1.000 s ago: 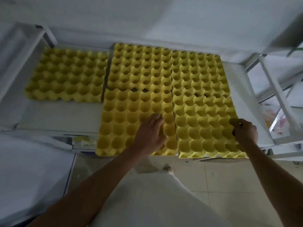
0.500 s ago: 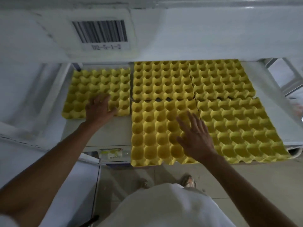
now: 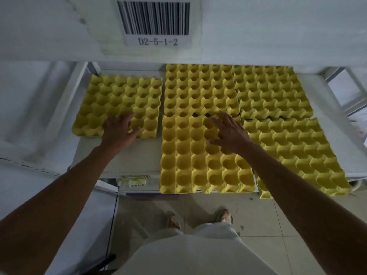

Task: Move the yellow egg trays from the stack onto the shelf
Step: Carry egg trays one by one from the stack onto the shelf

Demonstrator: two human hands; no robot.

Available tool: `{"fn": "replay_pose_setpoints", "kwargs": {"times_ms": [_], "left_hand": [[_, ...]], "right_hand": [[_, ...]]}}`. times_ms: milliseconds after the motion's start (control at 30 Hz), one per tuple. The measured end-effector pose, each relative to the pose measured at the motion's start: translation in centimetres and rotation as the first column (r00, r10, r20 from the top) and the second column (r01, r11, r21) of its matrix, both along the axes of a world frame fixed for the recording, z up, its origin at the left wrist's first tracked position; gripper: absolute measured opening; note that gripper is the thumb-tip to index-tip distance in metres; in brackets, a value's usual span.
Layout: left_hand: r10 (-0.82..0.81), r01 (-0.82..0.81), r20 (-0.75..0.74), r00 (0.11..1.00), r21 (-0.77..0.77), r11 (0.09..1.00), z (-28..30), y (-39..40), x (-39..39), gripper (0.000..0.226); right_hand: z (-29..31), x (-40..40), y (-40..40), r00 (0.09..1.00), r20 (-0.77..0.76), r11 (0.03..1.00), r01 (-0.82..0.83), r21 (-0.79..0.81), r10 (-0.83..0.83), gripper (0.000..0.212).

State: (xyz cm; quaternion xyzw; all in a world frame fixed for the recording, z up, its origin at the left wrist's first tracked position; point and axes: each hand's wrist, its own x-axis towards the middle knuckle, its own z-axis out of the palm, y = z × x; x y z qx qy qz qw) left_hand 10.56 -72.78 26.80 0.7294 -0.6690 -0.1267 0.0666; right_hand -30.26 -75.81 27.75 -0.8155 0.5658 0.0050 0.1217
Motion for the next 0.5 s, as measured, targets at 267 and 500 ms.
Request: {"fn": "replay_pose_setpoints", "kwargs": {"times_ms": [267, 500], "left_hand": [[0.017, -0.016, -0.022, 1.0, 0.017, 1.0, -0.3, 0.8, -1.7, 0.063], [0.095, -0.093, -0.041, 0.995, 0.048, 0.995, -0.8, 1.0, -2.4, 0.068]], "right_hand": [[-0.4, -0.2, 0.1, 0.999, -0.021, 0.998, -0.037, -0.059, 0.036, 0.102], [-0.4, -0.4, 0.5, 0.996, -0.072, 0.993, -0.064, -0.102, 0.057, 0.097]]}}
